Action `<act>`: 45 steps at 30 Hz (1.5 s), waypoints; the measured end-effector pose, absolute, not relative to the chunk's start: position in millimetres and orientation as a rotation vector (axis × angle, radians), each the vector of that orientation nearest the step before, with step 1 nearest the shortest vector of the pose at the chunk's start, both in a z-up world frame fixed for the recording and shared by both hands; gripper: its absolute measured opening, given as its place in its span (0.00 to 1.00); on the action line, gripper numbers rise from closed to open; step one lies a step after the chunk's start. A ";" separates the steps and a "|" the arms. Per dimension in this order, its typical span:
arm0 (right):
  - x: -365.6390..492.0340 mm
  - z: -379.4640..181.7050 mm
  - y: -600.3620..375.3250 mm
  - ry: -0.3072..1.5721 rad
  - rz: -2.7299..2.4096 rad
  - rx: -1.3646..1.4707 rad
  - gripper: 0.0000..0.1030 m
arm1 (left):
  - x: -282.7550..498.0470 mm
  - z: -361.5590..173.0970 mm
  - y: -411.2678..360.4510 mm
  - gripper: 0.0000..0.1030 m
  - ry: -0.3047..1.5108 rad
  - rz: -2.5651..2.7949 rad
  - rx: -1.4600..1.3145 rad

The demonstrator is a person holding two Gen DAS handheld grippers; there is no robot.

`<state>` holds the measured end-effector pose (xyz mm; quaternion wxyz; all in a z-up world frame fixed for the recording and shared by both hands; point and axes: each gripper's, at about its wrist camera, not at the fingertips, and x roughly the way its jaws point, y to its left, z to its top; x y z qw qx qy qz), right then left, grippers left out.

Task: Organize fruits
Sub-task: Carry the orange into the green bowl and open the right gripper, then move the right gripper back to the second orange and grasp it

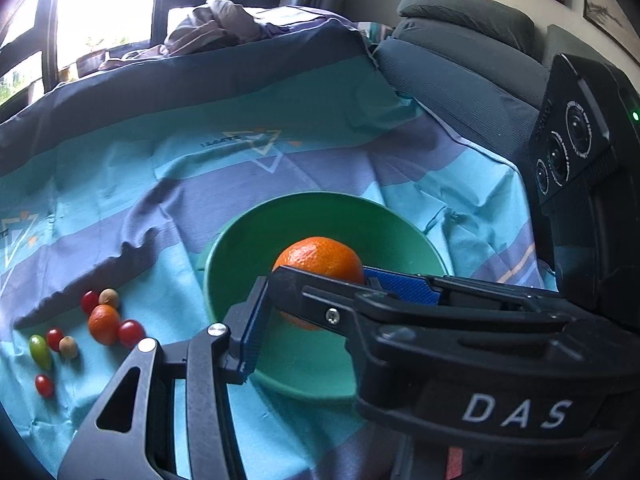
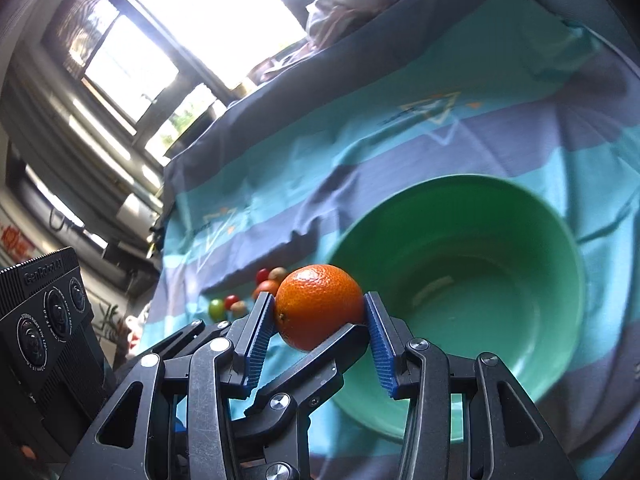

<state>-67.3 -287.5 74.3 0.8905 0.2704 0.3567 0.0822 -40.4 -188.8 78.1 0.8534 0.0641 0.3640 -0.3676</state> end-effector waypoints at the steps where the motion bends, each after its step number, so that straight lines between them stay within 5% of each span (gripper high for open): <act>1: -70.6 72.8 -294.3 0.739 0.150 0.569 0.47 | -39.5 76.2 -194.9 0.45 0.770 -0.789 0.139; 18: -72.6 41.2 -337.9 0.841 -0.045 0.614 0.47 | -24.1 43.3 -234.4 0.46 0.887 -0.886 0.128; 22: -74.1 48.1 -334.6 0.801 -0.018 0.603 0.47 | -22.8 47.1 -220.6 0.53 0.882 -0.867 0.103; 34: -67.9 73.5 -295.2 0.708 -0.010 0.455 0.50 | -12.2 74.6 -103.3 0.60 0.844 -0.527 0.047; 45: -41.2 72.6 -221.4 0.751 0.109 0.321 0.50 | 13.3 44.4 3.3 0.61 0.888 -0.265 -0.106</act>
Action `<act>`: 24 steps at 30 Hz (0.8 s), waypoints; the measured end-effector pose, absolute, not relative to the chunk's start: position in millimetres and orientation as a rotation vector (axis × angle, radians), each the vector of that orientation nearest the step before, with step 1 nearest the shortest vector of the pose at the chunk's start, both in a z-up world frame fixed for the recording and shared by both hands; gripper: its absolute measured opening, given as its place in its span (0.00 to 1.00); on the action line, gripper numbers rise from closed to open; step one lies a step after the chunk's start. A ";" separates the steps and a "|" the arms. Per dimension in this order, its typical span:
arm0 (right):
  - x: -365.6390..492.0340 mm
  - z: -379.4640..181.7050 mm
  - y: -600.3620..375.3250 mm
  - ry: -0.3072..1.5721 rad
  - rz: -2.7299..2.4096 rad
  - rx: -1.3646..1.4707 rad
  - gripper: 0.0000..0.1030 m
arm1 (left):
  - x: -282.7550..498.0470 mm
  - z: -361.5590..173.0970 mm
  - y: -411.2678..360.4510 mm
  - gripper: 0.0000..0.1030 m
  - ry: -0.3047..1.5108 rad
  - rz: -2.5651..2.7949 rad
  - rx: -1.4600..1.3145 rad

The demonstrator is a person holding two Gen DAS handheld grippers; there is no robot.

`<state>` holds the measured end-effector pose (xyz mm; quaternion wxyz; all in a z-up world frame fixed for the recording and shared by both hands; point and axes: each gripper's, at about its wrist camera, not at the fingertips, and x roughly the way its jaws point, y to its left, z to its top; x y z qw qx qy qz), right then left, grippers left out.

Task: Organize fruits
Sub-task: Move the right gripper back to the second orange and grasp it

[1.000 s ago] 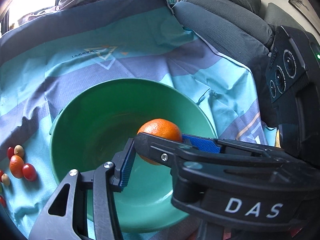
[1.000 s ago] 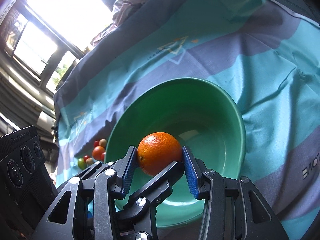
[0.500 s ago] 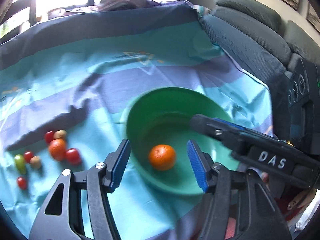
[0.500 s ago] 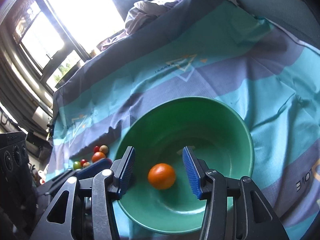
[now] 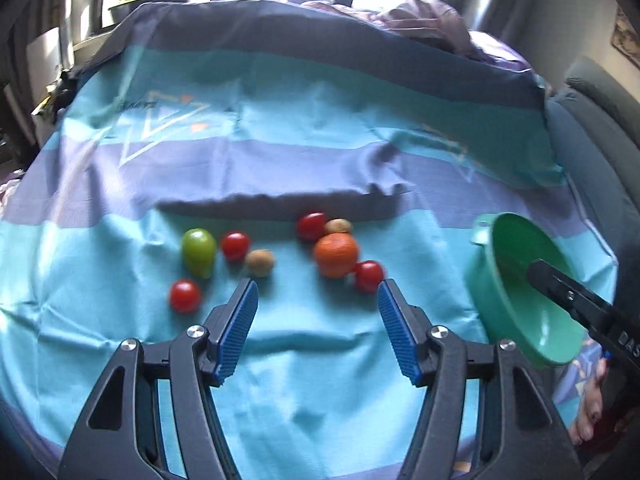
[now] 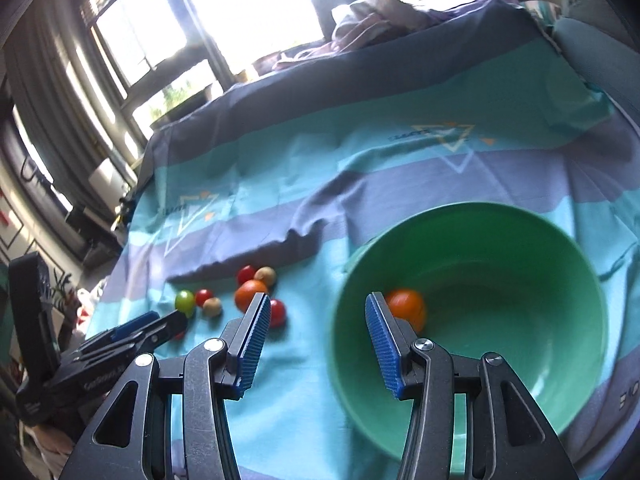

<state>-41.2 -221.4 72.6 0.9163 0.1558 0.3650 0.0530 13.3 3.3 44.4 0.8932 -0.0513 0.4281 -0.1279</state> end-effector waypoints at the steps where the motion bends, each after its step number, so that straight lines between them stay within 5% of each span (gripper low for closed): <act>1: -38.5 69.6 -213.8 0.769 0.111 0.310 0.50 | 16.1 43.0 7.7 0.61 0.895 -0.242 -0.103; 24: 87.9 13.4 -105.3 1.135 0.170 0.137 0.50 | 40.2 23.7 70.9 0.60 0.979 -0.080 -0.270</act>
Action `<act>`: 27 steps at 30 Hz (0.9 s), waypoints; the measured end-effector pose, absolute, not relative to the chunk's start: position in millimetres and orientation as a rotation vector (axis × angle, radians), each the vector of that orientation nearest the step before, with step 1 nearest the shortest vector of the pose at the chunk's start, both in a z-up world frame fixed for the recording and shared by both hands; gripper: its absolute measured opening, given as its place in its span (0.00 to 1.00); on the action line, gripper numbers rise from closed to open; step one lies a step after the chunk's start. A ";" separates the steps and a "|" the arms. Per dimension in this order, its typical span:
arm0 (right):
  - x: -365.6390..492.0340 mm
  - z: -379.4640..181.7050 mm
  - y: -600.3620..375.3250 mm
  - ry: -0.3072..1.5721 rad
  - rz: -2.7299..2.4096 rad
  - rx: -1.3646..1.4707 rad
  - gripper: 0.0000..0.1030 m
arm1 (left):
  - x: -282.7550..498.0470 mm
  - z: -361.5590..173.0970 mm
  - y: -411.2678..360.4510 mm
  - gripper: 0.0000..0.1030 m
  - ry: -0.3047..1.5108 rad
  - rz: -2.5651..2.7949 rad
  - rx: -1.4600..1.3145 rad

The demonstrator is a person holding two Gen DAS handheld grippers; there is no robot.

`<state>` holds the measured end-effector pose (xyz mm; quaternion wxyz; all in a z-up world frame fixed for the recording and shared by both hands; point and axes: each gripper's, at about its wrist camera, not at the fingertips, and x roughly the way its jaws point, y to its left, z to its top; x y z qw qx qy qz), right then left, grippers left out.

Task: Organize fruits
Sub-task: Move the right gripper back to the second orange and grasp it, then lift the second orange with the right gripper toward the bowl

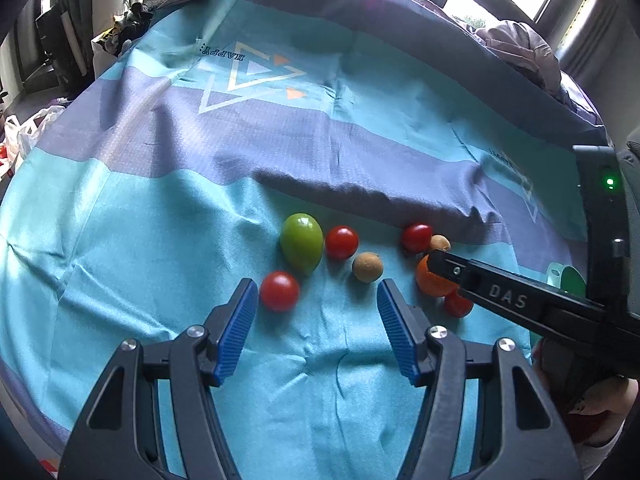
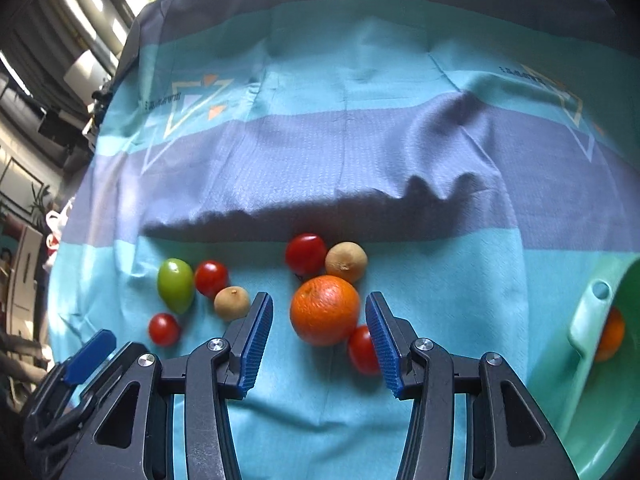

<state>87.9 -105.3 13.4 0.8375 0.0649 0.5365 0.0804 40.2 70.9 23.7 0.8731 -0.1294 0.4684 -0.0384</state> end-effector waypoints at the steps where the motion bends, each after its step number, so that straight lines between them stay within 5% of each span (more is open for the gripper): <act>1: 90.4 10.2 -103.4 1.144 0.159 0.126 0.50 | 39.9 24.0 71.0 0.60 0.978 -0.080 -0.269; 9: 104.0 -13.9 -89.8 1.185 0.120 0.008 0.43 | 37.9 27.3 72.8 0.60 0.967 -0.084 -0.284; 19: 45.1 21.0 -113.2 1.098 0.297 0.185 0.42 | 31.8 32.8 59.9 0.60 0.946 -0.118 -0.242; 27: 14.6 -2.2 -115.3 1.163 0.342 0.223 0.42 | 27.9 27.7 47.4 0.60 0.968 -0.133 -0.208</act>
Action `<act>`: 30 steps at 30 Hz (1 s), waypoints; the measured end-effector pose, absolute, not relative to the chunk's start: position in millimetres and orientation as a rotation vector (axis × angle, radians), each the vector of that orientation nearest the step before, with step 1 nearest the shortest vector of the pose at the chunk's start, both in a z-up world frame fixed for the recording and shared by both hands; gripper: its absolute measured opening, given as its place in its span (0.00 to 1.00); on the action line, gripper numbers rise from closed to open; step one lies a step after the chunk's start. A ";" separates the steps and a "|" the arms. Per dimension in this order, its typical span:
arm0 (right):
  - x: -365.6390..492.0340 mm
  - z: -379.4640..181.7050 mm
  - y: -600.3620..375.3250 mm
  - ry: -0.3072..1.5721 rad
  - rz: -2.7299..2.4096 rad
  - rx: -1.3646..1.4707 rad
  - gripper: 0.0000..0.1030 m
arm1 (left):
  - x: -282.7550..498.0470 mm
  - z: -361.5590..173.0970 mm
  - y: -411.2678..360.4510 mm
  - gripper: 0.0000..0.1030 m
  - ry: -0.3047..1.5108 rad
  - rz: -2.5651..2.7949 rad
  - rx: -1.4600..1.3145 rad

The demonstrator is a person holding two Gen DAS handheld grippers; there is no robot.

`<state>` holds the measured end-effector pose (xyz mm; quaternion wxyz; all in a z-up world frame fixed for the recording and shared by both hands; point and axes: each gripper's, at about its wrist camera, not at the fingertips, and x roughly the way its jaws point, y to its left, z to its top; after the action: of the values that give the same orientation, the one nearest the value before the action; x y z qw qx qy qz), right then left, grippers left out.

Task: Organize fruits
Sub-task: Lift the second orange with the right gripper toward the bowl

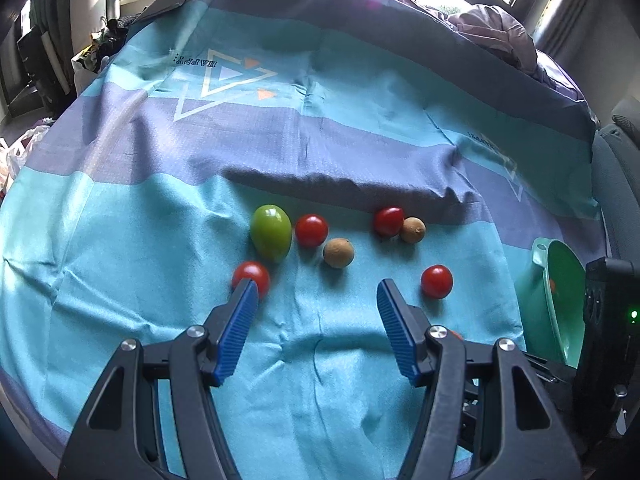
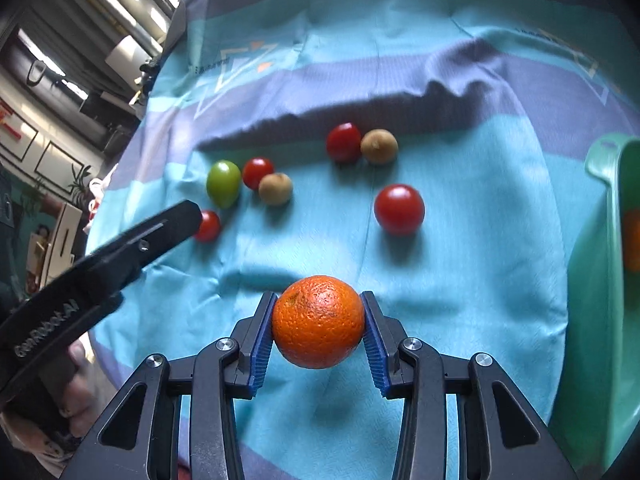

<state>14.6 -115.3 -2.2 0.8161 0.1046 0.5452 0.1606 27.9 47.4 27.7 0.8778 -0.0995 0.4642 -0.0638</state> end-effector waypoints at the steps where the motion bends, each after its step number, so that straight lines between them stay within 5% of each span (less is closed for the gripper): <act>1: 14.4 -5.7 -117.1 1.172 0.335 0.228 0.42 | 27.8 26.9 46.3 0.60 0.972 -0.135 -0.204; 15: -1.4 23.7 -163.7 1.053 0.307 0.398 0.43 | 17.2 17.0 14.8 0.59 1.021 -0.161 -0.085; 30: 4.3 4.0 -171.8 1.126 0.308 0.535 0.43 | 1.7 2.6 -33.5 0.59 1.063 -0.389 -0.057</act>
<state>4.3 -171.8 4.0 0.8009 0.2496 0.5250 0.1438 1.7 -33.5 2.6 0.8437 -0.0270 0.5034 -0.1844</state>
